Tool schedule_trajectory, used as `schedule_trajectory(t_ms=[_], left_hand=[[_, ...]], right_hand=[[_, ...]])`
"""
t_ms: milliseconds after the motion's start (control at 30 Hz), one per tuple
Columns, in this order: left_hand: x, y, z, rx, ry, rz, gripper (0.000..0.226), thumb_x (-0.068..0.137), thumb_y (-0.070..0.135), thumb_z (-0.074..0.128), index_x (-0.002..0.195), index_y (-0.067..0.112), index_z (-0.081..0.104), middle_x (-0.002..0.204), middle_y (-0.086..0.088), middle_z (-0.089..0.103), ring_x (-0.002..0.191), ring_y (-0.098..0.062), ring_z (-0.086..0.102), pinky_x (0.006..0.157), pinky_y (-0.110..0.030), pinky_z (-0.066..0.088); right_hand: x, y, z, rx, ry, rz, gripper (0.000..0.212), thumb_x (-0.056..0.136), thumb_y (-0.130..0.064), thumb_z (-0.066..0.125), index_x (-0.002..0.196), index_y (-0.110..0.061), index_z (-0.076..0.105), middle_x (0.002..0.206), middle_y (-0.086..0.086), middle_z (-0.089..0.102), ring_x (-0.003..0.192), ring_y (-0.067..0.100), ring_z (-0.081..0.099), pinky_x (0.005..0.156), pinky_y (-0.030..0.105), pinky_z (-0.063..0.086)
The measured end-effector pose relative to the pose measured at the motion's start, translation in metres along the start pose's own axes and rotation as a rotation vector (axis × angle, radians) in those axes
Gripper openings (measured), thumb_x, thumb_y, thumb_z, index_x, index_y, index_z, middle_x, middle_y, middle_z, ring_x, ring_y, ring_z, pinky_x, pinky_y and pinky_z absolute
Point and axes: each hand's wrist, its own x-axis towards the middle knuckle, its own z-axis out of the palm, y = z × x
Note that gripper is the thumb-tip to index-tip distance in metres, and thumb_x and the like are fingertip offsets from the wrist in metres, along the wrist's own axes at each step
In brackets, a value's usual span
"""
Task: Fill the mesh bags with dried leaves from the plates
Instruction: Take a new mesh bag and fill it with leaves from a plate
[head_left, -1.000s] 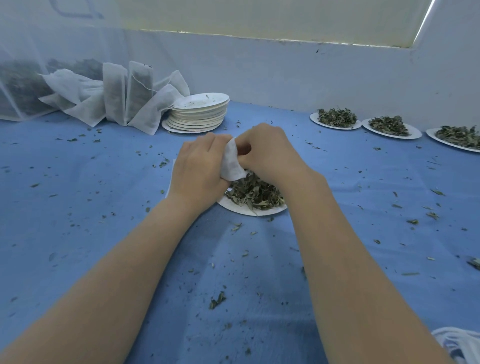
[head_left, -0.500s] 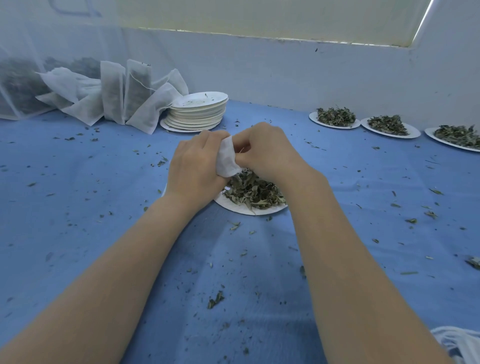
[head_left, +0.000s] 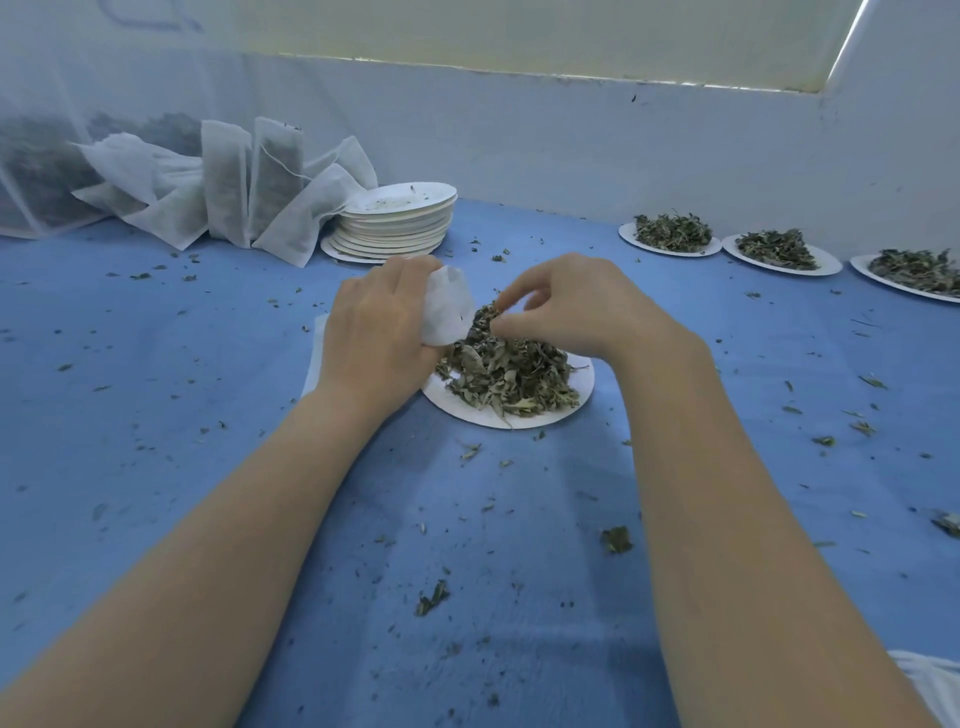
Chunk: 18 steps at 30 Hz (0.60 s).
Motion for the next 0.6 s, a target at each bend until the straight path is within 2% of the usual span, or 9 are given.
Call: schedule_trajectory(t_ms=[67,133,233,333,433,600], left_hand=[[0.0,-0.001,0.0,0.015,-0.005,0.0,0.045,0.064,-0.001,0.069,0.108,-0.002,0.059,0.095,-0.019,0.063,0.083,-0.04,0.059,0.072,-0.042,0.041],[0.0,-0.001,0.0,0.029,-0.009,-0.004,0.045,0.063,-0.002,0.07,0.107,-0.003,0.059,0.094,-0.02,0.063,0.082,-0.04,0.059,0.071,-0.042,0.041],[0.0,-0.003,0.0,0.038,-0.012,-0.012,0.047,0.063,-0.001,0.07,0.109,-0.002,0.059,0.096,-0.019,0.063,0.083,-0.04,0.059,0.072,-0.042,0.04],[0.0,-0.004,0.001,0.044,-0.014,-0.009,0.047,0.063,-0.001,0.071,0.109,-0.002,0.059,0.097,-0.02,0.062,0.084,-0.041,0.058,0.074,-0.043,0.04],[0.0,-0.005,0.001,0.05,-0.02,-0.009,0.047,0.063,-0.002,0.071,0.108,-0.003,0.059,0.096,-0.021,0.062,0.082,-0.041,0.058,0.074,-0.044,0.041],[0.0,-0.005,0.001,0.057,-0.032,-0.021,0.045,0.068,0.002,0.068,0.111,-0.002,0.057,0.099,-0.02,0.062,0.088,-0.04,0.057,0.077,-0.042,0.037]], right_hand=[[0.0,0.001,0.002,-0.101,-0.093,0.077,0.033,0.074,-0.045,0.072,0.105,-0.034,0.067,0.08,-0.017,0.051,0.091,0.011,0.052,0.069,0.026,0.038],[0.001,0.002,0.006,-0.132,-0.118,0.109,0.037,0.072,-0.045,0.075,0.105,-0.032,0.066,0.087,-0.01,0.054,0.089,0.014,0.052,0.069,0.026,0.039],[0.005,0.003,0.01,-0.101,-0.054,0.097,0.026,0.074,-0.034,0.077,0.098,-0.025,0.07,0.095,-0.001,0.063,0.084,0.016,0.057,0.068,0.025,0.043],[0.007,0.003,0.01,-0.088,0.031,0.053,0.014,0.077,-0.024,0.074,0.091,-0.022,0.073,0.089,0.0,0.068,0.073,0.013,0.058,0.06,0.022,0.043],[0.007,0.004,0.001,0.011,0.12,0.029,0.011,0.078,-0.024,0.073,0.089,-0.021,0.074,0.073,-0.003,0.065,0.064,0.01,0.059,0.05,0.015,0.042],[0.001,-0.001,-0.007,0.307,0.237,-0.034,0.005,0.078,-0.021,0.074,0.083,-0.021,0.074,0.071,-0.004,0.069,0.069,0.013,0.067,0.051,0.013,0.047]])
